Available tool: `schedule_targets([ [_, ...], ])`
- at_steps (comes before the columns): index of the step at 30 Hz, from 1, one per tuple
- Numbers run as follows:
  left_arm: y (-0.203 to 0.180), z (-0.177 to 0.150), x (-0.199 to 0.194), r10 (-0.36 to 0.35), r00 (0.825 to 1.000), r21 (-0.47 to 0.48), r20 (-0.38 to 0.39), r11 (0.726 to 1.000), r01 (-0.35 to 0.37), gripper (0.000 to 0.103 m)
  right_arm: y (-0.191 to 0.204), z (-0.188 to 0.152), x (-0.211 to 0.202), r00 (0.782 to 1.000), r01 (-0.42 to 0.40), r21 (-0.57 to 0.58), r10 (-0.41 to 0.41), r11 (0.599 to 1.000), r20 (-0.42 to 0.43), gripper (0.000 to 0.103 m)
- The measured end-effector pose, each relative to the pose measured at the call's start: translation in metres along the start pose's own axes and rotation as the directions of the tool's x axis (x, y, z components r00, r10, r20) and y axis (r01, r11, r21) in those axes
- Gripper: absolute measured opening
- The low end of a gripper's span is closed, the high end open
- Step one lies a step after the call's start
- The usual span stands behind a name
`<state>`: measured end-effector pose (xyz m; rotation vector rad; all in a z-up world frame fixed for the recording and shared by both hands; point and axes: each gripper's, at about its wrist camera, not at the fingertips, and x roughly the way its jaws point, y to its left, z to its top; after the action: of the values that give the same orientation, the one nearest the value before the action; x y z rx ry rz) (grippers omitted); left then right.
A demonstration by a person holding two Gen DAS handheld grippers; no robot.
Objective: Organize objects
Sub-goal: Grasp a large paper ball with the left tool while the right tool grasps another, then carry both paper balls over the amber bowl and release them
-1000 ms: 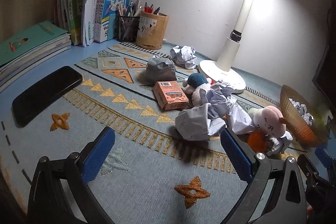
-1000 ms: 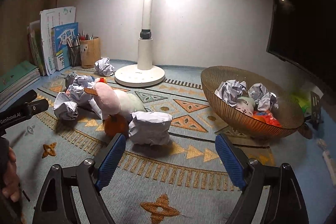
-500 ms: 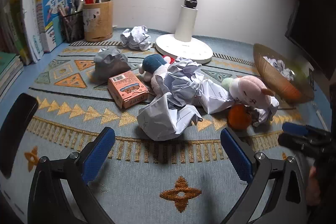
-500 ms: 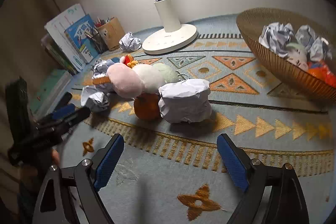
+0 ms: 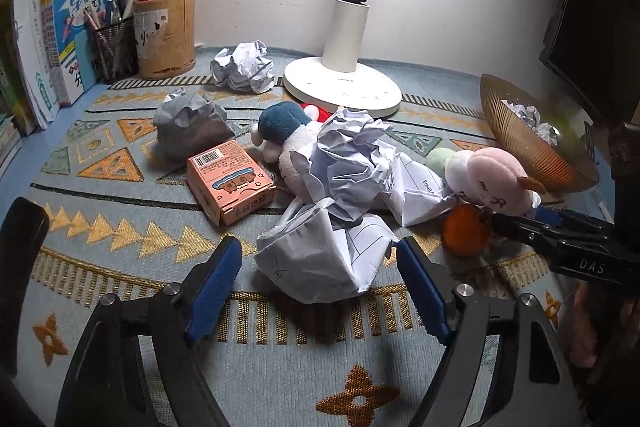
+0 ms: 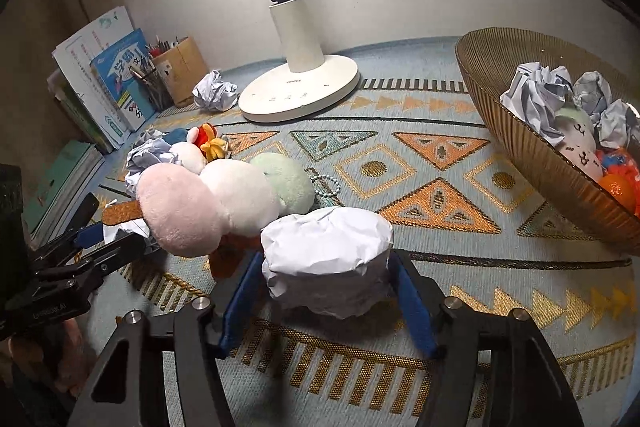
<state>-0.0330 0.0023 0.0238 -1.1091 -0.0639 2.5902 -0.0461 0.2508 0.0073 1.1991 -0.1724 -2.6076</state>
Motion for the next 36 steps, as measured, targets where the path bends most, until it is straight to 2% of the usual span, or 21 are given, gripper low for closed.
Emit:
schedule_targets([
  [1, 0.0, 0.0, 0.0, -0.004, 1.0, -0.004, -0.001, 1.0, 0.004, 0.057, 0.001, 0.0, -0.002, 1.0, -0.007, -0.008, 0.007, 1.0, 0.013, 0.057],
  [4, -0.004, -0.002, -0.001, 0.032, 0.999, 0.015, 0.01, 0.999, -0.032, 0.051, 0.007, -0.004, -0.013, 0.998, -0.012, -0.027, 0.014, 1.0, 0.059, 0.055],
  [7, -0.006, -0.006, -0.011, 0.027, 0.999, -0.006, 0.03, 1.0, -0.027, 0.051, 0.01, -0.008, -0.026, 0.996, -0.016, -0.037, 0.02, 0.999, 0.09, 0.055],
  [12, -0.018, -0.023, -0.038, -0.027, 0.997, -0.024, 0.071, 0.999, 0.029, 0.051, 0.007, -0.028, -0.055, 0.995, -0.074, -0.016, 0.075, 0.997, 0.07, 0.055],
  [18, -0.042, -0.03, -0.049, -0.067, 0.991, -0.016, 0.115, 0.997, 0.069, 0.051, 0.005, -0.052, -0.072, 0.997, 0.023, -0.098, -0.017, 0.995, 0.07, 0.056],
  [21, -0.045, -0.035, -0.042, -0.085, 0.991, -0.038, 0.102, 0.995, 0.089, 0.051, -0.002, -0.059, -0.066, 0.999, 0.006, -0.08, -0.002, 0.997, 0.044, 0.056],
  [23, -0.043, -0.037, -0.039, -0.075, 0.993, -0.053, 0.09, 0.995, 0.08, 0.051, -0.002, -0.058, -0.068, 0.998, -0.004, -0.081, 0.01, 0.997, 0.064, 0.056],
  [26, -0.039, -0.039, -0.047, -0.106, 0.985, -0.063, 0.133, 0.991, 0.115, 0.051, -0.007, -0.058, -0.07, 0.996, -0.027, -0.059, 0.031, 0.998, 0.079, 0.056],
  [29, -0.017, -0.04, -0.057, -0.197, 0.96, -0.157, 0.199, 0.96, 0.23, 0.051, -0.013, -0.058, -0.073, 0.995, -0.05, -0.025, 0.052, 0.998, 0.089, 0.056],
  [31, 0.003, -0.042, -0.055, -0.22, 0.951, -0.244, 0.218, 0.931, 0.272, 0.051, -0.013, -0.057, -0.072, 0.995, -0.049, -0.018, 0.05, 0.999, 0.087, 0.057],
  [34, 0.018, -0.044, -0.051, -0.216, 0.95, -0.316, 0.227, 0.906, 0.282, 0.051, -0.007, -0.058, -0.07, 0.996, -0.032, -0.045, 0.035, 0.998, 0.079, 0.057],
  [36, 0.014, -0.043, -0.05, -0.193, 0.957, -0.307, 0.218, 0.917, 0.255, 0.051, 0.0, -0.06, -0.069, 0.997, -0.005, -0.081, 0.012, 0.997, 0.08, 0.057],
])
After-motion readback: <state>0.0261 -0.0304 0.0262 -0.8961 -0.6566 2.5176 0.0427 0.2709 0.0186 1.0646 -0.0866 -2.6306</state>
